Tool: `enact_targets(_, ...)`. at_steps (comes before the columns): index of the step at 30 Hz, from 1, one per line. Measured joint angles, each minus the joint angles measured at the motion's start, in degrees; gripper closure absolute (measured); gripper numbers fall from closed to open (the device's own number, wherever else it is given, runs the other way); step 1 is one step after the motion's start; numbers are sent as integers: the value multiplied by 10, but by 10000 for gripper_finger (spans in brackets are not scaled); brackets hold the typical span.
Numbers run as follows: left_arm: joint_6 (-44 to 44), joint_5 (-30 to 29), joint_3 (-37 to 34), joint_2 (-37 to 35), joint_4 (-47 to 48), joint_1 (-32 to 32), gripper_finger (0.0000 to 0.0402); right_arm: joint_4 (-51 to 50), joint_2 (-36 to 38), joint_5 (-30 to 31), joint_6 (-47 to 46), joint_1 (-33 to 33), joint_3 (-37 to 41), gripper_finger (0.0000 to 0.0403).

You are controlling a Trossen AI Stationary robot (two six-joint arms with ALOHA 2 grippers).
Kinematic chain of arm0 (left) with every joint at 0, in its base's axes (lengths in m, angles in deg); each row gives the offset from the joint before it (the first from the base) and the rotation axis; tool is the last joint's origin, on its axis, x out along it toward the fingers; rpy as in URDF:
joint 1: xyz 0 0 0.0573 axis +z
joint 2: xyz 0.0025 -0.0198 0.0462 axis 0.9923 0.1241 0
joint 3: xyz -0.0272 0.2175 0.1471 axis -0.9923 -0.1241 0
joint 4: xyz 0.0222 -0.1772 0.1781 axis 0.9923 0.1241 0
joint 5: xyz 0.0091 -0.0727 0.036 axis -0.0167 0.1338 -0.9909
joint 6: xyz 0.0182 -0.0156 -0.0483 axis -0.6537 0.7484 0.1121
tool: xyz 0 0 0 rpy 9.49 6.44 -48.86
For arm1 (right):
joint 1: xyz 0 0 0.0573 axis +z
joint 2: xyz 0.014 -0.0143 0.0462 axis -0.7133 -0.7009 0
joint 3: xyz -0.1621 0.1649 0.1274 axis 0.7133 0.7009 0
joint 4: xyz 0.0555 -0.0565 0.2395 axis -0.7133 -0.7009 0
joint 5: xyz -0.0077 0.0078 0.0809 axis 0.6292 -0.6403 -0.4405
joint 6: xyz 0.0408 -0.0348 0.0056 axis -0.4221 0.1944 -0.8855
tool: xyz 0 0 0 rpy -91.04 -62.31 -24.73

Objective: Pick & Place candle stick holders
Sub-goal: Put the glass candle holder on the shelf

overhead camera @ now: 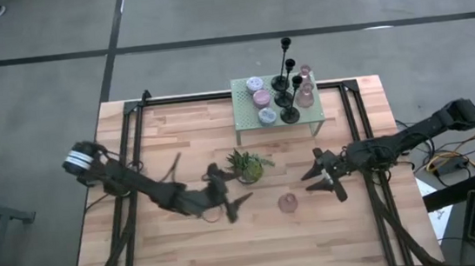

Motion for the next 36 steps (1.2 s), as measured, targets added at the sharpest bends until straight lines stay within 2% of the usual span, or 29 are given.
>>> enact_targets(1, 11, 8, -27, -17, -17, 0, 67, -16, -9, 0, 0, 0, -12, 215)
enact_targets(5, -57, 89, -121, -68, -113, -4, 67, -45, -53, 0, 18, 10, -56, 194)
enact_targets(9, -75, 92, -221, -116, -210, -3, 67, -71, -98, 0, 38, 25, -98, 188)
enact_targets(16, -57, 125, -362, -192, -310, -11, 67, -101, -184, 4, 72, 47, -149, 186)
enact_targets(21, -61, 119, -407, -221, -329, -14, 67, -98, -218, 18, 75, 48, -159, 186)
enact_targets(26, -82, 127, -445, -237, -418, -5, 67, -98, -227, 32, 73, 56, -158, 186)
enact_targets(29, -111, 140, -446, -262, -399, -4, 67, -91, -222, 44, 72, 63, -158, 186)
enact_targets(33, -113, 123, -446, -323, -340, 3, 67, -95, -211, 47, 68, 67, -158, 186)
enact_targets(36, -119, 165, -446, -391, -278, 5, 67, -97, -205, 47, 66, 69, -157, 186)
